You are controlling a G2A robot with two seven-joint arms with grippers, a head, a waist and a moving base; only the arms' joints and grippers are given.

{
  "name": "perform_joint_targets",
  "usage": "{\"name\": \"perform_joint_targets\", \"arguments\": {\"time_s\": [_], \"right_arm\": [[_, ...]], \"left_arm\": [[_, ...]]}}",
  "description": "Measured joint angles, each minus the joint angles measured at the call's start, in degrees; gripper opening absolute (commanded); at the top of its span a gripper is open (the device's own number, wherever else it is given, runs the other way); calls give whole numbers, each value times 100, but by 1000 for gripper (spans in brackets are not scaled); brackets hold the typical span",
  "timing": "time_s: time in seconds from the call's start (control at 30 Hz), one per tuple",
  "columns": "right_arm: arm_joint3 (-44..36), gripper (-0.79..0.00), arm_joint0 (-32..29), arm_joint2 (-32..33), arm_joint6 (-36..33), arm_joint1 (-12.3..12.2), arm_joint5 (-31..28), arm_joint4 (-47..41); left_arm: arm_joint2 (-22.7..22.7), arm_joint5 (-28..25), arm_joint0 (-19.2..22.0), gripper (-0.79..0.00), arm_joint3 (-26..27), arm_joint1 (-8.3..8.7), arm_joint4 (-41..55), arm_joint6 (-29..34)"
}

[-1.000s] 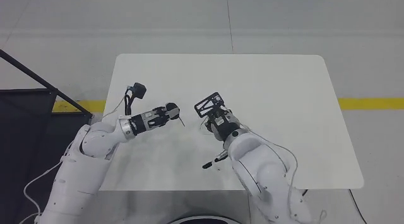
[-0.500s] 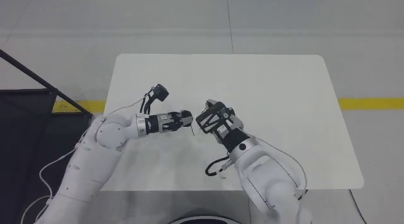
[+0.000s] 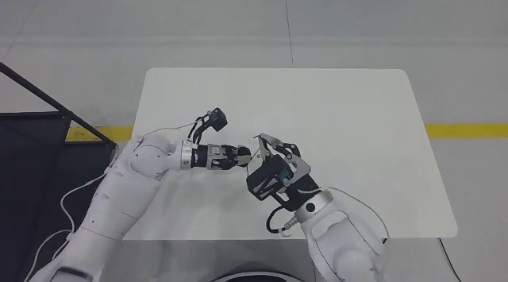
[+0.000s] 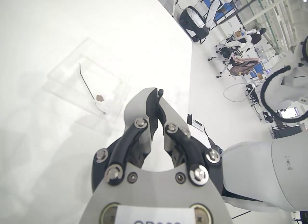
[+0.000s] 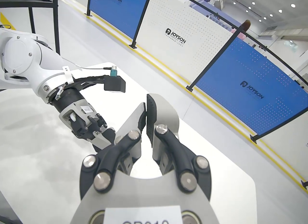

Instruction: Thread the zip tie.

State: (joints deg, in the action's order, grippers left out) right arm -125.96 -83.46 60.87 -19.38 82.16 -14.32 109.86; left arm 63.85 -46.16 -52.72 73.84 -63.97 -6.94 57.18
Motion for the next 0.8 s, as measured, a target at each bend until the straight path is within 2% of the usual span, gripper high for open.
{"name": "perform_joint_targets", "arguments": {"time_s": [0.13,0.23,0.37,0.6,0.8], "right_arm": [[2,-785,3,-1,-1,1,-1,-8],[9,-785,-1,-5,30,-1,-1,-5],[104,-785,-47,-26,470,-37,-75,200],[162,-785,-283,99,1255,-149,-232,782],[160,-785,-448,153,1531,-228,-302,1262]], "left_arm": [[-3,12,-6,-785,9,0,-11,-7],[-103,236,20,-785,76,-10,-128,-55],[-299,301,359,-785,-249,-44,253,258],[-1001,391,1030,-785,-669,-60,885,487],[-1678,317,1443,-785,-782,90,1433,415]]}}
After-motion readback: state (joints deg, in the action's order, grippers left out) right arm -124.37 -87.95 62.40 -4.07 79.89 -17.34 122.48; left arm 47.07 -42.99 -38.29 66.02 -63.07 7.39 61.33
